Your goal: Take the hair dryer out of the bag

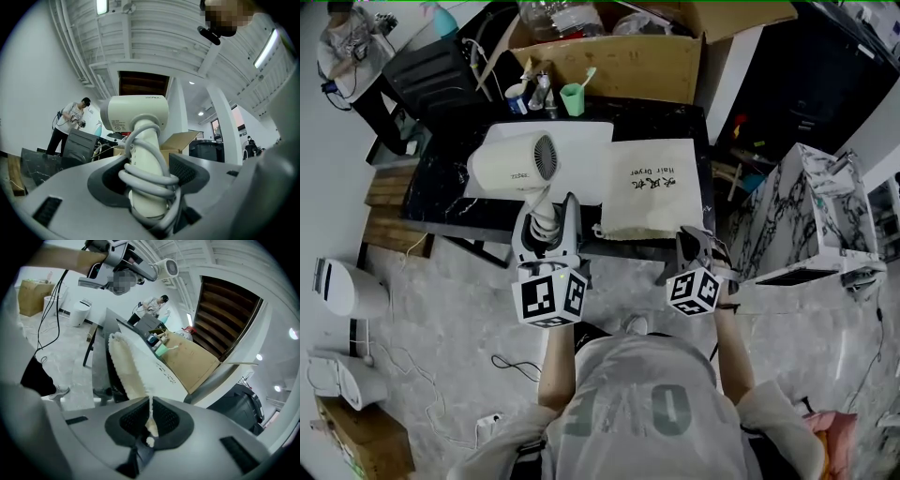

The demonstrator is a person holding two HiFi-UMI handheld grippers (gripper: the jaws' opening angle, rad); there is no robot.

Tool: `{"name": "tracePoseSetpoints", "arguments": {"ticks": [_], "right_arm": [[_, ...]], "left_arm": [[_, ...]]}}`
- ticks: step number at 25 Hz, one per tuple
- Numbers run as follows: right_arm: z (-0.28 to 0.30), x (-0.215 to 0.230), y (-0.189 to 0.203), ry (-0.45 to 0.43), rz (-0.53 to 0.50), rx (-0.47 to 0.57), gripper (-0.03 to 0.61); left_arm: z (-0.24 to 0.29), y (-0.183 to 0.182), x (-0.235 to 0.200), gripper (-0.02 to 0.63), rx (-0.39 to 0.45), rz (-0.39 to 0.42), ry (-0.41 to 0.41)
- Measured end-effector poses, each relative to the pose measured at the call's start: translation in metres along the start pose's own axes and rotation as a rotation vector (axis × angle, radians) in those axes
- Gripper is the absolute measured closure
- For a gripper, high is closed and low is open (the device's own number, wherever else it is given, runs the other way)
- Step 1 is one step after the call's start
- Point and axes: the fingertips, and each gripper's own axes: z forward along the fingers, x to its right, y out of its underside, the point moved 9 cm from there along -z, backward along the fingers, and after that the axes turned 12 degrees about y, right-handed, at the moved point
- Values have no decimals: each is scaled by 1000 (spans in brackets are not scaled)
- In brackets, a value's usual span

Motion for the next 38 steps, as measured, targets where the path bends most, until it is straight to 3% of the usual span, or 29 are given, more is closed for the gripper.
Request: {"name": "tracePoseSetpoints", "arguments": {"ticks": [5, 11, 12, 14, 15, 19, 23, 26, 28, 30, 32, 38], "right_arm": [[3, -2, 7, -57, -10, -28, 535], [3, -1, 6, -132, 63, -52, 530], [2, 1, 5, -161, 79, -55, 500], [-1, 7, 2, -205, 116, -46, 371], [-4, 12, -1, -206, 130, -34, 353], [-13, 47, -21, -111, 176, 44, 353], [-26, 93, -54, 103, 322, 178, 353], [-40, 114, -73, 236, 534, 275, 354], [-48, 119, -79, 238, 709, 346, 372], [-56, 117, -79, 200, 884, 407, 431], [-62, 112, -76, 200, 990, 435, 501], [-71, 97, -70, 292, 933, 433, 539]], "left_arm": [[2, 3, 0, 337, -21, -20, 3], [1, 5, -5, 337, -28, -25, 4], [1, 5, -5, 337, -29, -21, 0], [0, 5, -5, 337, -30, -15, -6], [0, 4, -5, 337, -31, -15, -7], [1, 2, -5, 337, -26, -16, -7], [-1, -1, -2, 337, -11, 21, -16], [-3, -6, 4, 337, -7, 63, -15], [-4, -8, 8, 337, -2, 83, -10], [-8, -11, 13, 337, 10, 91, -5], [-13, -12, 17, 337, 28, 93, -2], [-19, -8, 21, 337, 35, 98, 5]]}}
